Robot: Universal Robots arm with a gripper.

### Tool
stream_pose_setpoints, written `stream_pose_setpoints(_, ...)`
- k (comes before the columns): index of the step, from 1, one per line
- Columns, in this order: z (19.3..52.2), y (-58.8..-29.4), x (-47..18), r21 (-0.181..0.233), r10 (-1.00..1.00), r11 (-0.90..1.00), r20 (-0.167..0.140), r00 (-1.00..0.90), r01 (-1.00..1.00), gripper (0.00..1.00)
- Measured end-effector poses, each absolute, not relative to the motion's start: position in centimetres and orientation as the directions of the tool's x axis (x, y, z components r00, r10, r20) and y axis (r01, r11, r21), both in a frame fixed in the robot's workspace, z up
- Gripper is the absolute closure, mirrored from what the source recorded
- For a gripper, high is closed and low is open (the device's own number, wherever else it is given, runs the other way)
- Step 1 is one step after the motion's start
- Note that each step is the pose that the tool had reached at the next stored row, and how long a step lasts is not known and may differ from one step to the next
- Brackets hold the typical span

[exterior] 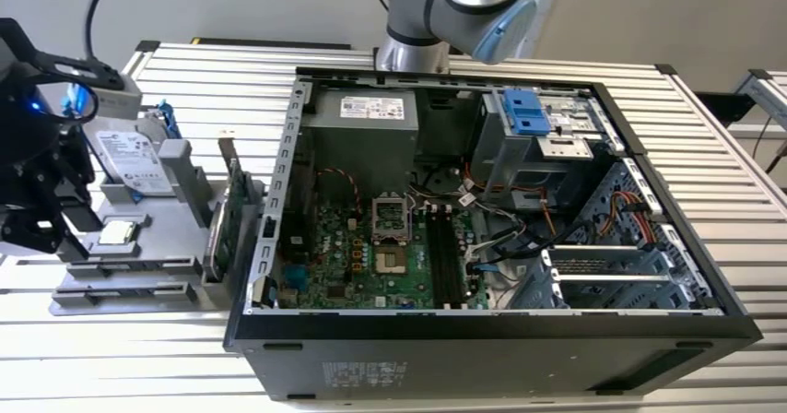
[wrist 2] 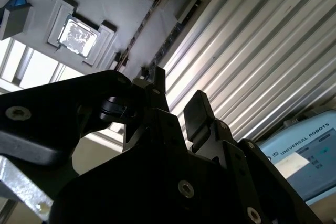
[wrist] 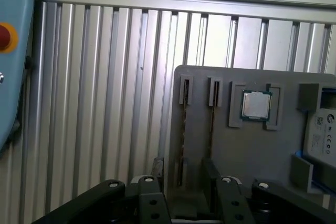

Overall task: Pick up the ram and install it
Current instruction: 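Pick up the ram and move it above insertion slot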

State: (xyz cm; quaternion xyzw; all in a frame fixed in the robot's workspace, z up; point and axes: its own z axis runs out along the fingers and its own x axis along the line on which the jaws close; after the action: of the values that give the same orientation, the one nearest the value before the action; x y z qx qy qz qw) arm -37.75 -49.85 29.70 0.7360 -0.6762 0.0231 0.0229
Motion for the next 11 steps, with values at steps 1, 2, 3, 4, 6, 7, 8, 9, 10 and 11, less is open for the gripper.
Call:
stream_pose_setpoints(1,29.65,-49.85,-37.75,0.002,-0.994,-0.084,0.065,0.084,-0.996,0.00)
stream_pose_setpoints(2,29.61,-49.84,-37.75,0.002,-0.994,-0.084,0.065,0.084,-0.996,0.00)
stream_pose_setpoints(3,29.56,-49.84,-37.75,0.002,-0.994,-0.084,0.065,0.084,-0.996,0.00)
stream_pose_setpoints(4,29.51,-49.85,-37.75,0.002,-0.994,-0.084,0.065,0.084,-0.996,0.00)
stream_pose_setpoints(6,29.44,-49.85,-37.75,0.002,-0.994,-0.084,0.065,0.084,-0.996,0.00)
stream_pose_setpoints(7,29.39,-49.85,-37.75,0.002,-0.994,-0.084,0.065,0.084,-0.996,0.00)
stream_pose_setpoints(8,29.35,-49.85,-37.75,0.002,-0.994,-0.084,0.065,0.084,-0.996,0.00)
stream_pose_setpoints(9,29.31,-49.85,-37.74,0.002,-0.994,-0.084,0.065,0.084,-0.996,0.00)
stream_pose_setpoints(10,29.29,-49.86,-37.74,0.002,-0.994,-0.084,0.065,0.084,-0.996,0.00)
stream_pose_setpoints(11,29.25,-49.86,-37.74,0.003,-0.994,-0.084,0.065,0.084,-0.996,0.00)
